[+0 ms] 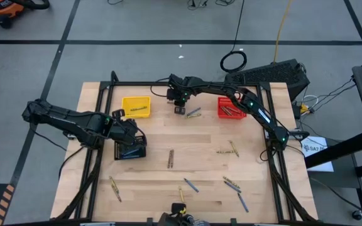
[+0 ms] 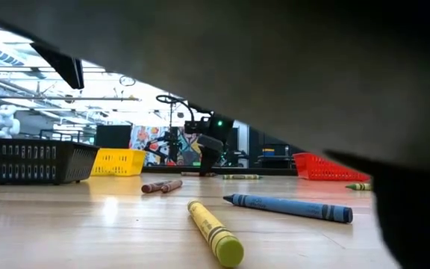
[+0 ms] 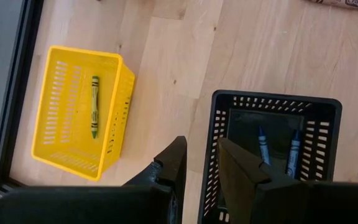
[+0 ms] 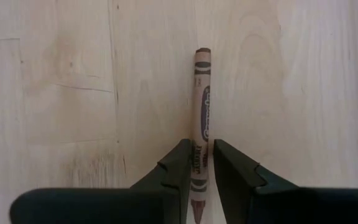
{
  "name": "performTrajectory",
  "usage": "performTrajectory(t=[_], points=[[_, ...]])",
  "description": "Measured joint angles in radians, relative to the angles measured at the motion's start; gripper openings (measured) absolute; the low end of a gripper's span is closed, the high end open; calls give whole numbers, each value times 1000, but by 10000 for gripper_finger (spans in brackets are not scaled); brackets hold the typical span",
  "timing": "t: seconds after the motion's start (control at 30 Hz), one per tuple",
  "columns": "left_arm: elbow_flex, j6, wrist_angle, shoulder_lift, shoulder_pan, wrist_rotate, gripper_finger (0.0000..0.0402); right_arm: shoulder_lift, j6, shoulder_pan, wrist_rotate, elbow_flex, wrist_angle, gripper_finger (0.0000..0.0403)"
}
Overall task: Sort crayons
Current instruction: Put the brown crayon into the red bin
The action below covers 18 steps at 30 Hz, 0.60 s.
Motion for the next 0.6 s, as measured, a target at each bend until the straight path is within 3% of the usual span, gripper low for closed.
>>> performTrajectory(t=[0.6], points=[[0, 0, 0, 0, 0, 0, 85, -6, -38, 0, 21, 0, -10, 57]])
